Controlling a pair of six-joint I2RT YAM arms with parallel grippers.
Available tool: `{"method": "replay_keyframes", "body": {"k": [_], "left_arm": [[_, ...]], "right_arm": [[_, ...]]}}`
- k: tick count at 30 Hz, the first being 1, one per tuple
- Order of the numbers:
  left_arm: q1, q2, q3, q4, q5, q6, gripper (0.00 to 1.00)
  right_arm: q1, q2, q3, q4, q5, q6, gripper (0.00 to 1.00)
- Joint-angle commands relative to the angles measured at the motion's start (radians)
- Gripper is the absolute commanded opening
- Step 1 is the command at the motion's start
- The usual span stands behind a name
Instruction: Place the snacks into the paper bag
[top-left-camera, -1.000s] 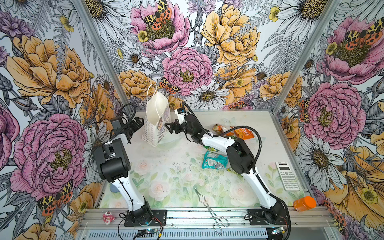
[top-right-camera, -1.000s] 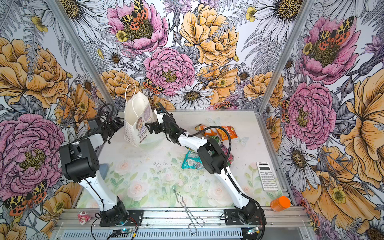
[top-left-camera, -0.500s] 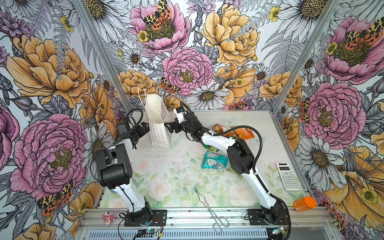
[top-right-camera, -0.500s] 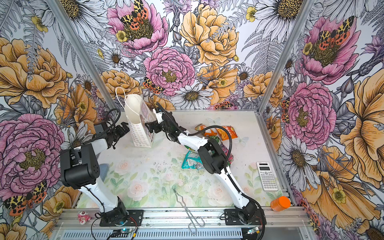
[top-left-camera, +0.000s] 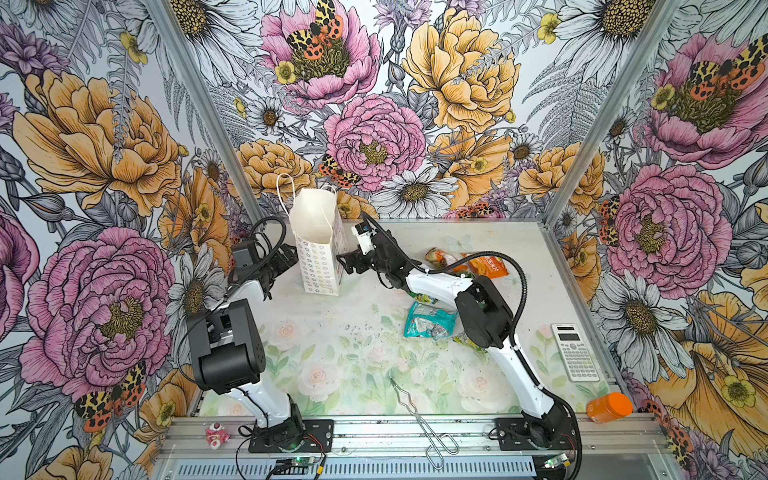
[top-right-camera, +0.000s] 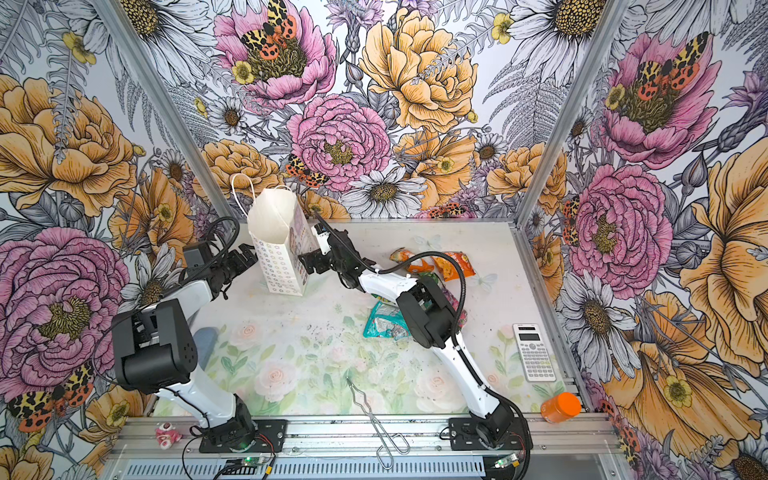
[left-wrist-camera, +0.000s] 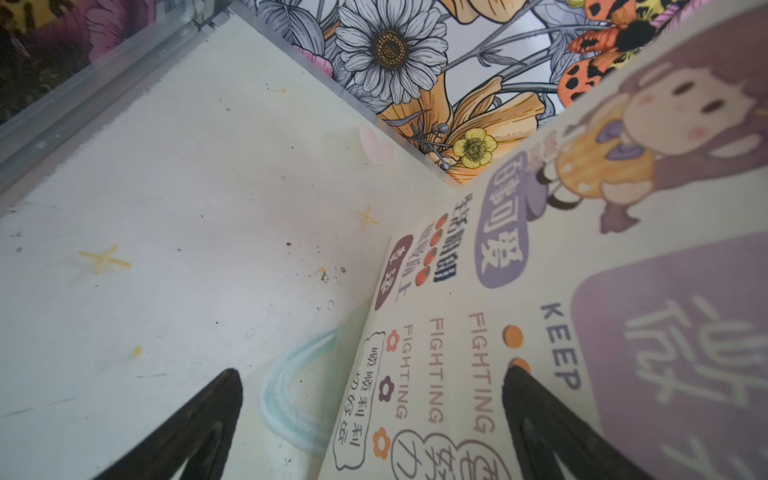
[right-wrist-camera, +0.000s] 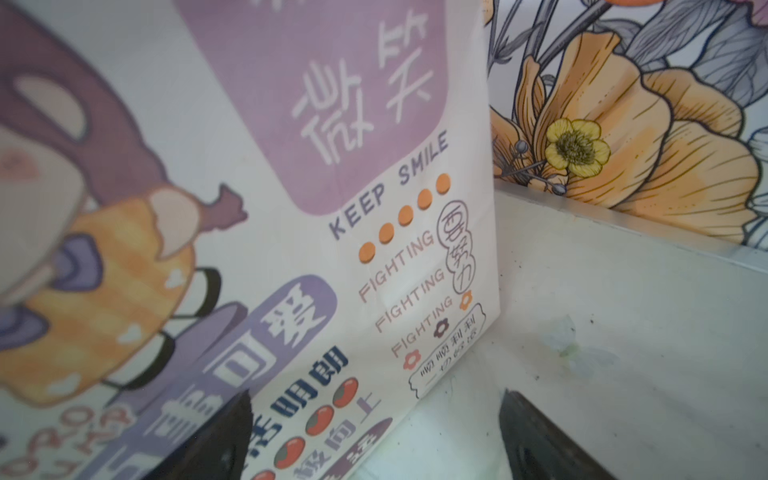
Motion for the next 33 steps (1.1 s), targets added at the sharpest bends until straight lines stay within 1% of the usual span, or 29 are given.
{"method": "replay_keyframes", "body": {"k": [1, 4, 9, 15, 20, 23, 27, 33], "left_arm": [[0.013, 0.025, 0.065, 0.0, -0.033, 0.032, 0.99], [0.013, 0.054, 0.089, 0.044, 0.0, 0.024, 0.99], [0.012, 0.098, 0.114, 0.12, -0.014, 0.007, 0.99], [0.002, 0.201, 0.182, 0.194, 0.017, 0.003, 0.99], [-0.018, 0.249, 0.192, 0.284, 0.097, -0.026, 0.99], [-0.045, 0.245, 0.177, 0.293, 0.12, -0.026, 0.99], [-0.082, 0.212, 0.131, 0.294, 0.102, -0.009, 0.99], [-0.099, 0.152, 0.043, 0.295, 0.072, -0.015, 0.99]], "right_arm": [[-0.021, -0.092, -0.047, 0.039, 0.031, -0.019, 0.94], [-0.032, -0.105, -0.069, 0.042, 0.035, -0.019, 0.95], [-0.043, -0.105, -0.08, 0.044, 0.043, -0.018, 0.95], [-0.051, -0.098, -0.072, 0.044, 0.04, -0.017, 0.95], [-0.054, -0.1, -0.073, 0.042, 0.043, -0.017, 0.95], [-0.056, -0.101, -0.076, 0.041, 0.046, -0.017, 0.95], [-0.057, -0.103, -0.076, 0.041, 0.047, -0.017, 0.95], [-0.057, -0.106, -0.078, 0.04, 0.043, -0.023, 0.94]]}}
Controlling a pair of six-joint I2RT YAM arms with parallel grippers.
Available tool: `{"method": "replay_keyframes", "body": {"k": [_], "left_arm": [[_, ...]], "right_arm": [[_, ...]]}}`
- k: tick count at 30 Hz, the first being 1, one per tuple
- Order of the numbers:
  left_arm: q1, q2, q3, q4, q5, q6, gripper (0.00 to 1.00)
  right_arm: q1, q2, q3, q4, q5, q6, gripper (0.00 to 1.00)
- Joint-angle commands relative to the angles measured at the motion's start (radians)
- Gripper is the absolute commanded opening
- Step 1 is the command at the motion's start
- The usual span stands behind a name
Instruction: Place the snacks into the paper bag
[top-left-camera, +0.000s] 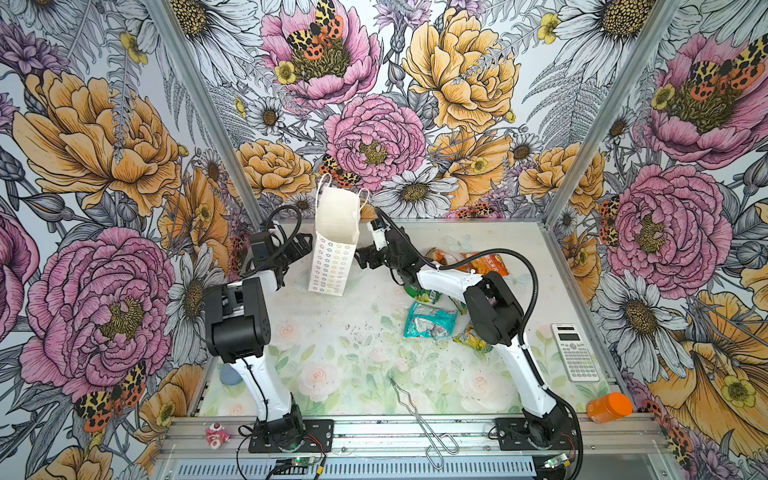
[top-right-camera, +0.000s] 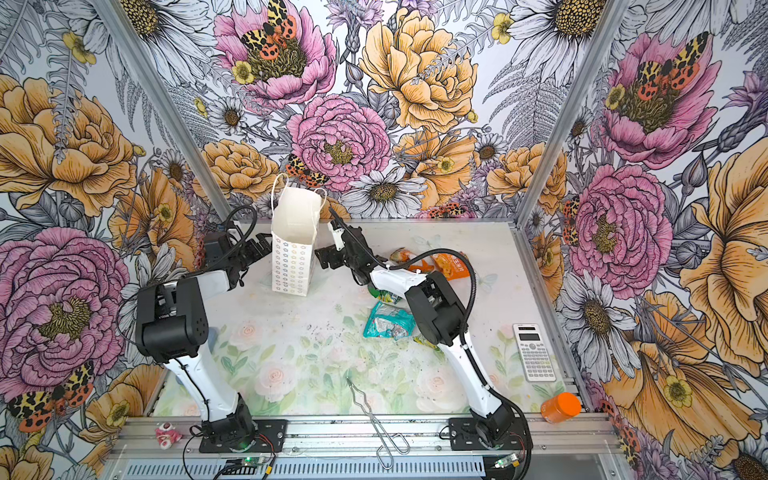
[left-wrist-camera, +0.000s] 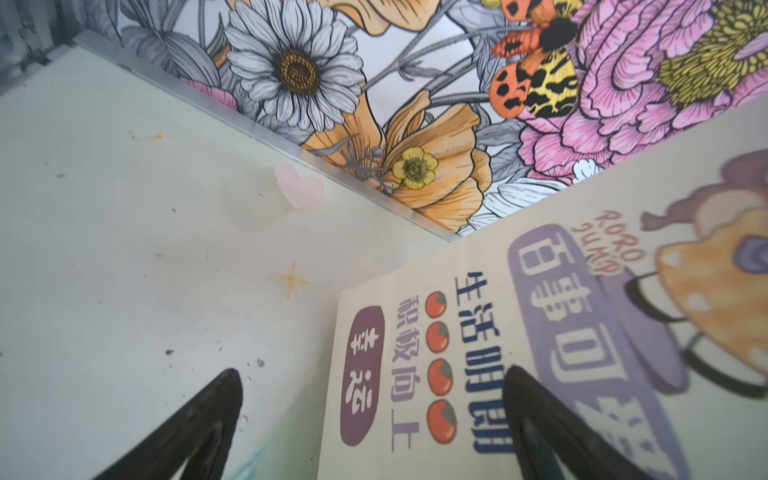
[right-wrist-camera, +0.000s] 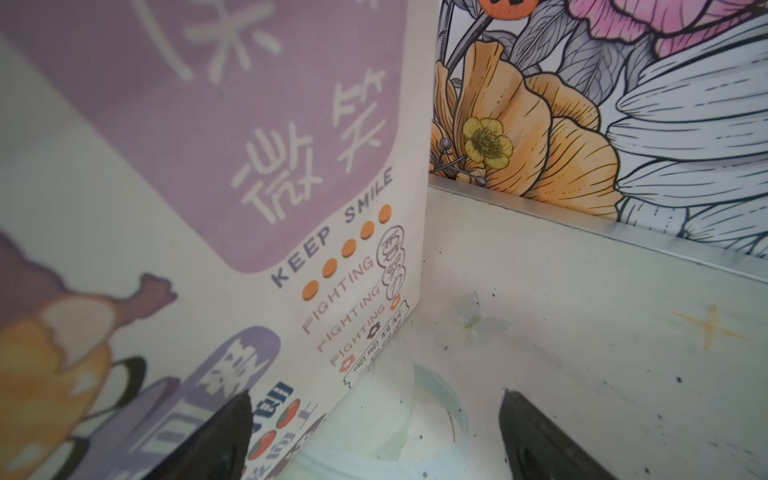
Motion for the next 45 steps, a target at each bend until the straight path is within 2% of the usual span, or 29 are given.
{"method": "replay_keyframes", "body": {"k": [1, 12, 23, 28, 36, 45], "left_arm": [[-0.001, -0.062, -0.05, 0.032, 0.001, 0.005, 0.99], [-0.043, -0.169, -0.163, 0.029, -0.044, 0.011, 0.99], [-0.1, -0.173, -0.196, 0.015, -0.067, 0.013, 0.99], [-0.103, -0.182, -0.207, -0.002, -0.093, 0.007, 0.99], [-0.083, -0.263, -0.142, -0.212, -0.173, 0.032, 0.99], [-0.068, -0.436, -0.073, -0.476, -0.315, 0.076, 0.99]], "right_arm": [[-0.004, -0.055, 0.001, 0.023, 0.007, -0.017, 0.95], [-0.004, -0.082, 0.004, 0.007, 0.008, -0.044, 0.95], [0.006, -0.11, 0.035, -0.05, 0.008, -0.087, 0.95], [0.019, -0.137, 0.027, -0.091, 0.045, -0.133, 0.95], [0.021, -0.163, -0.008, -0.098, 0.073, -0.146, 0.95], [0.018, -0.194, -0.052, -0.104, 0.072, -0.148, 0.95]]}}
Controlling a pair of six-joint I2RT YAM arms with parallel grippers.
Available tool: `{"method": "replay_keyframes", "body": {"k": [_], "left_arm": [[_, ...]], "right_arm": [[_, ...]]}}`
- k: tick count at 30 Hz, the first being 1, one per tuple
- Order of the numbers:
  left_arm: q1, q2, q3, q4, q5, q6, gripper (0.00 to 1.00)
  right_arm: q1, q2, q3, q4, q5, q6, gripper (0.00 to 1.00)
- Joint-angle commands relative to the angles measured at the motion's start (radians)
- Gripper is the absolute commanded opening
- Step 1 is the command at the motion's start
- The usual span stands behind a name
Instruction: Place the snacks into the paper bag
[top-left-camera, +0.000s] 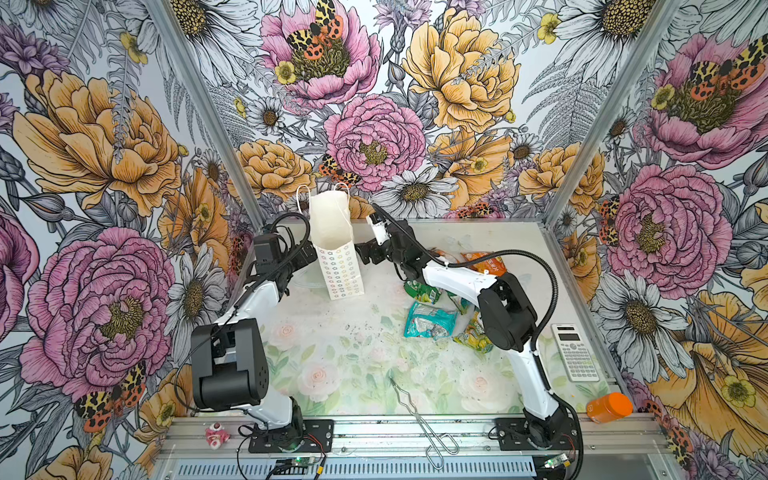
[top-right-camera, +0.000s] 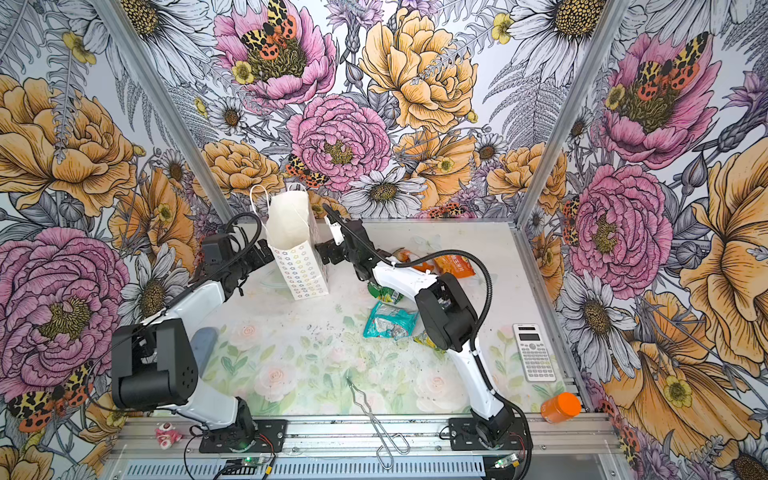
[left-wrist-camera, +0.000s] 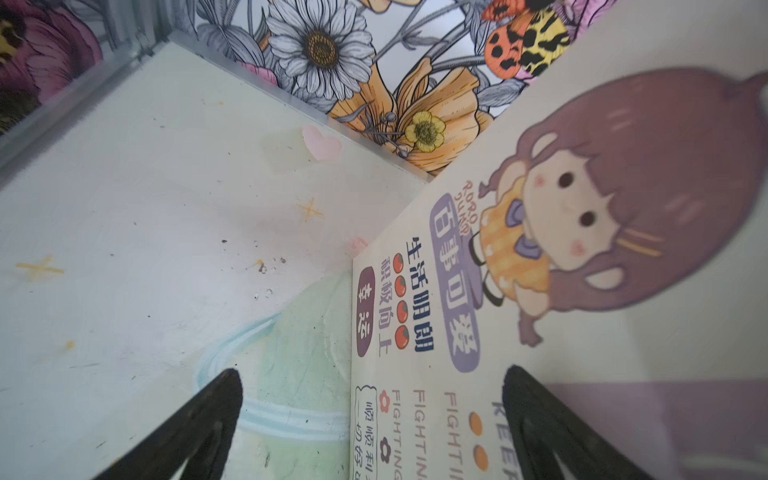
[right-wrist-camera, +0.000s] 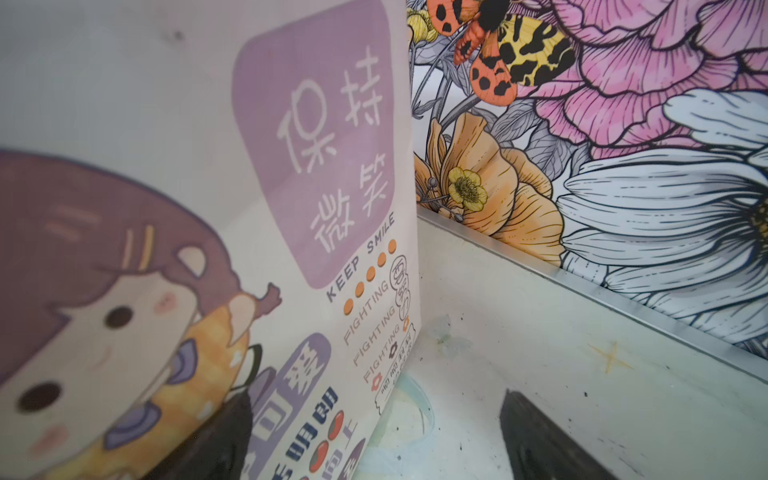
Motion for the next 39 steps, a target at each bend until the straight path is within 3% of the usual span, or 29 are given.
{"method": "replay_keyframes", "body": {"k": [1, 8, 26, 39], "left_arm": [[0.017, -0.068, 0.029, -0.126, -0.083, 0.028, 0.99], [0.024, -0.188, 0.07, -0.291, -0.111, 0.015, 0.99], [0.027, -0.332, 0.155, -0.435, -0.077, -0.127, 0.99], [-0.101, -0.338, 0.308, -0.557, -0.146, -0.08, 0.99]], "right_arm": [[0.004, -0.066, -0.018, -0.003, 0.01, -0.018, 0.95], [-0.001, -0.091, -0.036, -0.024, -0.001, -0.025, 0.97], [-0.02, -0.231, -0.08, -0.221, 0.092, -0.042, 1.0], [-0.047, -0.291, -0.126, -0.288, 0.066, -0.049, 1.0]]}}
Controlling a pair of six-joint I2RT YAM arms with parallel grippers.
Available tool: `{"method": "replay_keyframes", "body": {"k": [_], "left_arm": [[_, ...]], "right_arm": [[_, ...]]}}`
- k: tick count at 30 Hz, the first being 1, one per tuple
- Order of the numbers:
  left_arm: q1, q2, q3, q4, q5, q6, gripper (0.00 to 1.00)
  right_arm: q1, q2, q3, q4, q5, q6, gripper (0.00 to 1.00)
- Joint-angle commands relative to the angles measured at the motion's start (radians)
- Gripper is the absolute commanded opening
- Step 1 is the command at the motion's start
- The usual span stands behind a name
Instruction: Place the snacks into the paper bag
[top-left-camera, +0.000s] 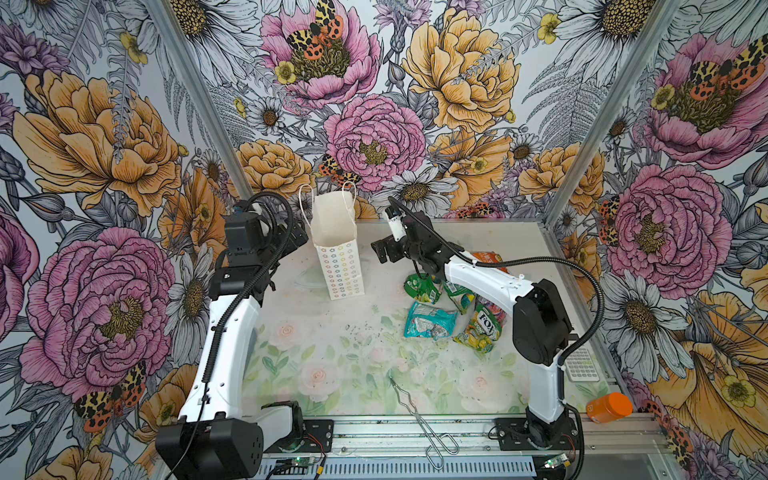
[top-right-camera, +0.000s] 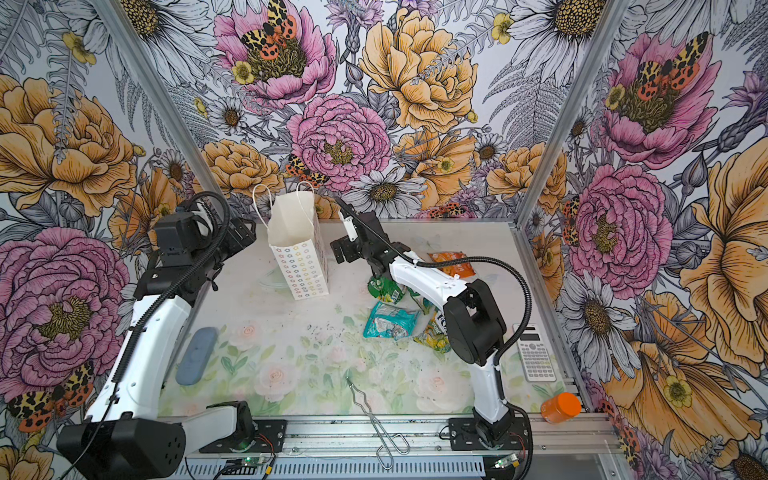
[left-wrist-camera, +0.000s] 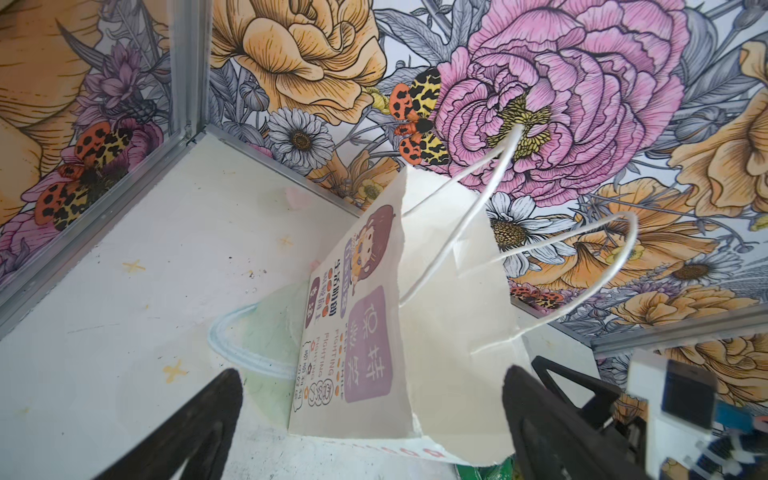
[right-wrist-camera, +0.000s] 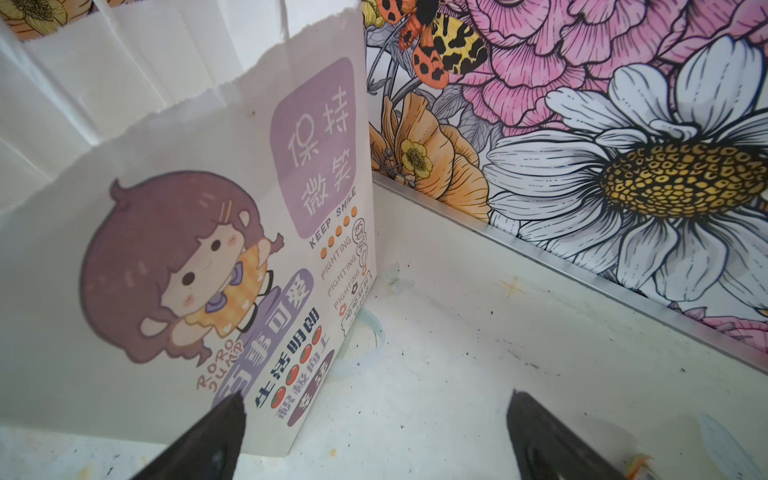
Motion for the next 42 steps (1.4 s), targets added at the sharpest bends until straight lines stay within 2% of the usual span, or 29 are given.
{"method": "replay_keyframes", "body": {"k": [1, 14, 19, 26, 34, 42], "left_arm": [[-0.027, -0.017, 0.02, -0.044, -0.056, 0.013, 0.99], [-0.134, 0.044, 0.165, -0.125, -0.145, -0.01, 0.99], [-0.19, 0.076, 0.229, -0.163, -0.219, -0.015, 0.99], [-0.229, 0.104, 0.28, -0.168, -0.195, -0.009, 0.99], [-0.218, 0.161, 0.377, -0.227, -0.166, -0.045, 0.99], [-0.215, 0.244, 0.44, -0.32, -0.131, -0.015, 0.99]], "right_arm": [[-0.013, -0.057, -0.02, -0.037, -0.002, -0.016, 1.0], [-0.052, -0.134, -0.092, -0.043, -0.008, -0.029, 1.0], [-0.054, -0.148, -0.107, -0.041, -0.005, -0.019, 1.0], [-0.054, -0.173, -0.111, -0.042, 0.0, -0.002, 1.0], [-0.055, -0.198, -0.134, -0.043, 0.022, -0.009, 1.0], [-0.055, -0.212, -0.159, -0.042, 0.029, -0.009, 1.0]]}}
